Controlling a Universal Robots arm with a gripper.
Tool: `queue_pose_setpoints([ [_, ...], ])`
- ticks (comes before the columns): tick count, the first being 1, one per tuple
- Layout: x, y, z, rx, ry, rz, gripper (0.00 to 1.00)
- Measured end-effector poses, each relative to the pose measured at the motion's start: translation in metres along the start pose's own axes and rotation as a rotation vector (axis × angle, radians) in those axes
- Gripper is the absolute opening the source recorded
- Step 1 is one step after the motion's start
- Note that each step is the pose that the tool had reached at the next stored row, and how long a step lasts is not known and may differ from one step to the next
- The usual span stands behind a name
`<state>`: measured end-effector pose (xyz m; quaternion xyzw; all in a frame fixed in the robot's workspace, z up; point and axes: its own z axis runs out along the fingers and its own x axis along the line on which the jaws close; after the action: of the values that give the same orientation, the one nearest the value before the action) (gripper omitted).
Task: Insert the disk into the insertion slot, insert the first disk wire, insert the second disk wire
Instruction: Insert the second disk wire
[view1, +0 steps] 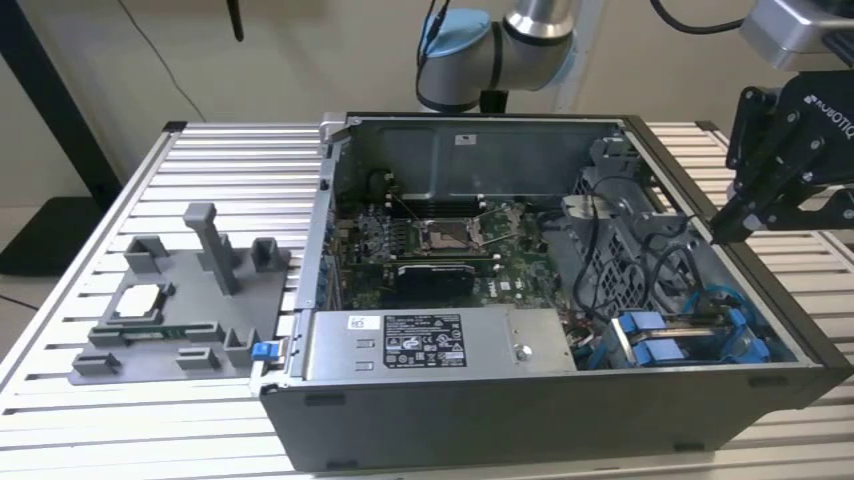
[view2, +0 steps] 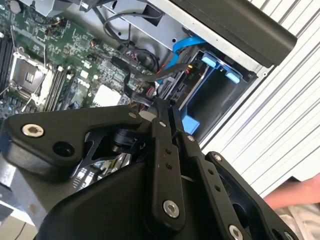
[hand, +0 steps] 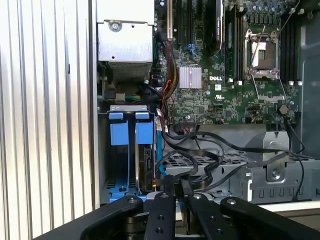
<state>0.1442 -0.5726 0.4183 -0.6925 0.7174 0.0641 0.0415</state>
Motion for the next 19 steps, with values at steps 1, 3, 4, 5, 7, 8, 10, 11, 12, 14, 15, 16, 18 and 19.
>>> queue_pose_setpoints([
  [1, 0.0, 0.0, 0.0, 0.0, -0.0001, 0.0, 0.0],
  [3, 0.0, 0.0, 0.0, 0.0, -0.0002, 0.0, 0.0],
  [4, 0.0, 0.0, 0.0, 0.0, -0.0003, 0.0, 0.0],
  [5, 0.0, 0.0, 0.0, 0.0, -0.0003, 0.0, 0.0],
  [7, 0.0, 0.0, 0.0, 0.0, -0.0004, 0.0, 0.0],
  [8, 0.0, 0.0, 0.0, 0.0, -0.0004, 0.0, 0.0],
  [10, 0.0001, 0.0007, 0.0, 0.0005, -0.0003, 0.0, 0.0],
  [11, 0.0001, 0.0012, 0.0, 0.0006, -0.0004, 0.0, 0.0],
  [12, 0.0001, 0.0028, 0.0001, 0.0006, -0.0004, 0.0, 0.0],
  [14, 0.0004, 0.0095, 0.0006, 0.0012, -0.0004, 0.0, 0.0],
  [15, 0.0007, 0.0132, 0.0013, 0.0021, -0.0005, 0.0, 0.0],
  [16, 0.001, 0.0157, 0.0029, 0.0029, -0.0005, 0.0, 0.0],
  [18, 0.0016, 0.017, 0.0064, 0.0051, -0.0008, 0.0, 0.0],
  [19, 0.0019, 0.0169, 0.0082, 0.0053, -0.0006, 0.0, 0.0],
])
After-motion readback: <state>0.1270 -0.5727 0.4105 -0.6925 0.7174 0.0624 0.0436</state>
